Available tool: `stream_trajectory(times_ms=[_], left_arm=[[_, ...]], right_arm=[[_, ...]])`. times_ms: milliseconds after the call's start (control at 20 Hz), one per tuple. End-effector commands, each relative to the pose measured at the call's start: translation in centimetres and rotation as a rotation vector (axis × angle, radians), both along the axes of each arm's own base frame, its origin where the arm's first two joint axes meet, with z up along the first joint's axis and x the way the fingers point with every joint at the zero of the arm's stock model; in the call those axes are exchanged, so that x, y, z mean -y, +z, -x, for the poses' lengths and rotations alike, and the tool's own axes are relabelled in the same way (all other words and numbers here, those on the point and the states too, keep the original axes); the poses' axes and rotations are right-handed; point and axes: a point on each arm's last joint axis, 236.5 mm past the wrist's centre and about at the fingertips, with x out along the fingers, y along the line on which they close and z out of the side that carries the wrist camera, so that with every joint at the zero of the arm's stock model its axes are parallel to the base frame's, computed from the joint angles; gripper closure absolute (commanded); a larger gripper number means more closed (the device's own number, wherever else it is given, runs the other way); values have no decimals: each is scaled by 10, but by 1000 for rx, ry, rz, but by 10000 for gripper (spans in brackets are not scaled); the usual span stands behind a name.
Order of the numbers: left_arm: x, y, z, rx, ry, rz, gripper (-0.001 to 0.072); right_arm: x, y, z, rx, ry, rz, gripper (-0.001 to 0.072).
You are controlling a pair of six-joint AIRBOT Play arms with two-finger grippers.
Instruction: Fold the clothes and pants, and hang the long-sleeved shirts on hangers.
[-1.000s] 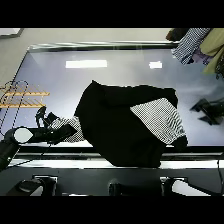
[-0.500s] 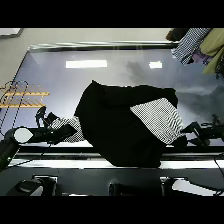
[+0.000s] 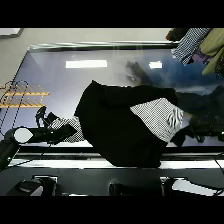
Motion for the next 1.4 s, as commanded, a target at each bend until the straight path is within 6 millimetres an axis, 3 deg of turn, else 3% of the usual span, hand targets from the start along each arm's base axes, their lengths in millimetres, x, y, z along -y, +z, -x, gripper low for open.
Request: stream_trajectory(times_ms=[0,50,150,250,300,350,400,500,600,750,900,950,1000,1050,1100,1350], left_arm=[[0,0,0,0,0,0,5],[0,0,0,0,0,0,5],[0,0,0,-1,0,0,5],[0,0,0,-4,10,3,5],[0,0,-1,-1,11,3,6],[0,1,-2,1,18,5,5],[0,1,-3,1,30,9,5],[-1,2,-6,8,41,12,5],[-1,2,-6,3,49,15,5],[-1,2,-6,-3,62,20,5],[-1,2,-6,-3,62,20,5],[-1,2,-6,-3,62,20,5],[-1,2,-6,-3,62,20,5],[-1,2,-6,-3,62,20,5],[-1,2,-6,-3,62,20,5],[-1,0,-5,-5,62,19,5]], right_arm=[[29,76,-71,254,-112,25,679],[51,114,-97,353,-157,87,679],[98,210,-148,590,-270,257,679],[126,303,-182,815,-362,466,678],[124,330,-193,889,-372,529,678],[114,344,-204,934,-364,571,678],[101,343,-214,945,-336,599,677],[73,317,-235,912,-239,638,677],[59,284,-255,872,-179,662,677],[68,234,-279,797,-259,595,677],[67,162,-287,650,-259,509,675],[60,135,-284,584,-227,473,642],[52,116,-278,528,-191,443,528],[47,102,-269,474,-156,413,346],[47,95,-257,429,-130,389,236],[72,46,-169,132,-18,239,202]])
